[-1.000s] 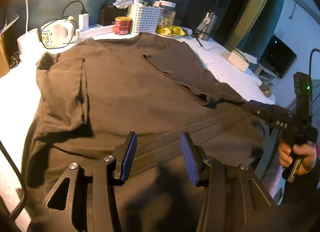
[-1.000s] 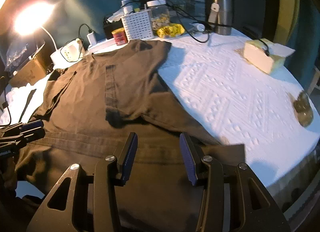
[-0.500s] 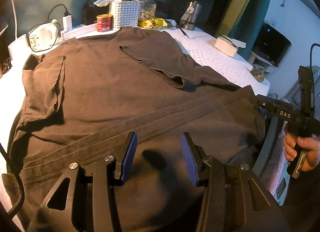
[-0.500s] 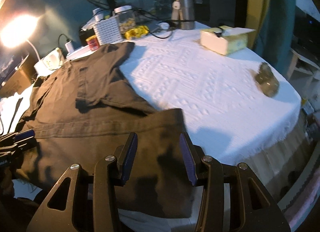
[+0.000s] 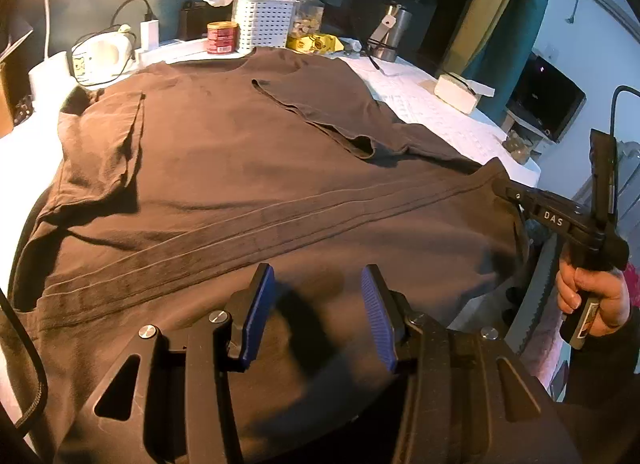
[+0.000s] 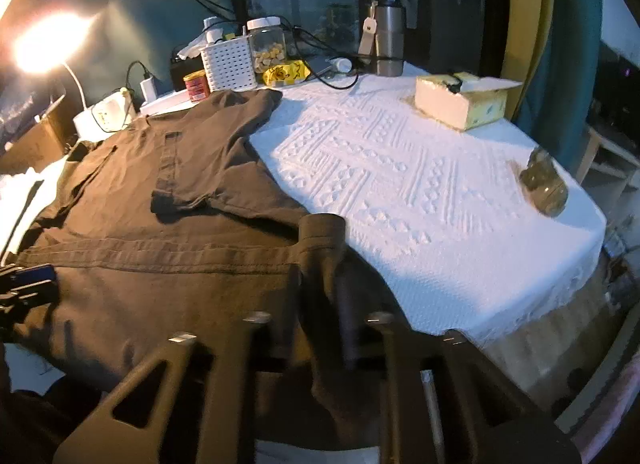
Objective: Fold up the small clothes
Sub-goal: 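Grasp the shirt hem with the right gripper while the left gripper grasps it too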
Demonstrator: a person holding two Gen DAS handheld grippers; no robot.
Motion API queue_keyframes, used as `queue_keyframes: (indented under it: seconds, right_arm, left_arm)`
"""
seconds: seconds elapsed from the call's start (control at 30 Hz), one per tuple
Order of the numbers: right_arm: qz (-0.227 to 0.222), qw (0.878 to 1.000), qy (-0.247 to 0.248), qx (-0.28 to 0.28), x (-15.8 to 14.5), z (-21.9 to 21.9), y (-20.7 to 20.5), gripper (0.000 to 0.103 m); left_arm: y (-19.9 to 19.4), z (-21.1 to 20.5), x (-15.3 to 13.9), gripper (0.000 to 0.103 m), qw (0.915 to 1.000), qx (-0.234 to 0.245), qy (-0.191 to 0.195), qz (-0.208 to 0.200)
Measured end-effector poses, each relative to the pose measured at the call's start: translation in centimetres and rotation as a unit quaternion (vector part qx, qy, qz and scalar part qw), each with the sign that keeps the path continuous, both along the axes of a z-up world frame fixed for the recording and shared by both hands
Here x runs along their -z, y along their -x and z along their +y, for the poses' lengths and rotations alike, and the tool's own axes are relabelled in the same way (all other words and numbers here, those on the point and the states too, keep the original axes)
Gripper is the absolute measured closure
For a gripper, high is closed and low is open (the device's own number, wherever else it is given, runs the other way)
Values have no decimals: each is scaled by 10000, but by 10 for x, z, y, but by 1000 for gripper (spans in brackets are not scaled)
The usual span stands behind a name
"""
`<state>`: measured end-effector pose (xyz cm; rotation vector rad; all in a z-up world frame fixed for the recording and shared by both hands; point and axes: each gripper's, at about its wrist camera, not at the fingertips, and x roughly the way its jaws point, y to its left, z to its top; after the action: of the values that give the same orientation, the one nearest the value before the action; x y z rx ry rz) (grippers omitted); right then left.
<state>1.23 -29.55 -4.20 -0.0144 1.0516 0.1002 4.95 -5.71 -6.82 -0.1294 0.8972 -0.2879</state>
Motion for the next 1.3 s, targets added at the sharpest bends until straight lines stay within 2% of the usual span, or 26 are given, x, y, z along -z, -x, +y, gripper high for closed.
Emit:
queue_keyframes:
  seconds: [0.17, 0.3, 0.47, 0.57, 0.77, 0.83, 0.87, 0.97, 1.0, 1.03, 1.07, 1.3]
  right_arm:
    - [-355, 9994, 22, 35, -19, 1, -1, 94]
    - [-408, 9992, 34, -5, -27, 5, -2, 94]
    - [-436, 9990, 63, -60, -30, 10, -2, 94]
    - [-421, 9991, 78, -83, -30, 11, -2, 94]
    - [-449, 9989, 78, -123, -33, 15, -3, 94]
    - [-462, 9988, 89, -152, -33, 18, -5, 94]
    - [-465, 9987, 85, -162, -34, 19, -5, 94]
    - [-489, 9986, 78, -189, -36, 21, -7, 94]
    - [-504, 9986, 67, -177, -36, 20, -7, 94]
    - [-513, 9986, 55, -146, -37, 19, -8, 94]
    - [-509, 9986, 47, -123, -37, 18, -8, 94]
    - [-602, 9982, 23, -24, -42, 13, -9, 94]
  left_arm:
    - [13, 24, -15, 58, 9994, -286, -121, -150]
    - [26, 59, -24, 58, 9969, -722, -254, -183]
    - [47, 110, -23, 58, 9880, -1440, -551, -77]
    - [59, 139, -19, 58, 9791, -1902, -722, -9]
    - [72, 172, -6, 58, 9658, -2464, -801, 56]
    - [71, 176, -1, 58, 9666, -2474, -653, 140]
    - [70, 175, 1, 58, 9696, -2374, -577, 116]
    - [66, 162, 1, 59, 9765, -2044, -683, 68]
    - [65, 157, 0, 63, 9782, -1942, -737, 7]
    - [65, 154, -2, 83, 9792, -1868, -794, -62]
    - [65, 151, -3, 96, 9795, -1824, -846, -85]
    - [76, 143, -35, 99, 9738, -1792, -1216, -696]
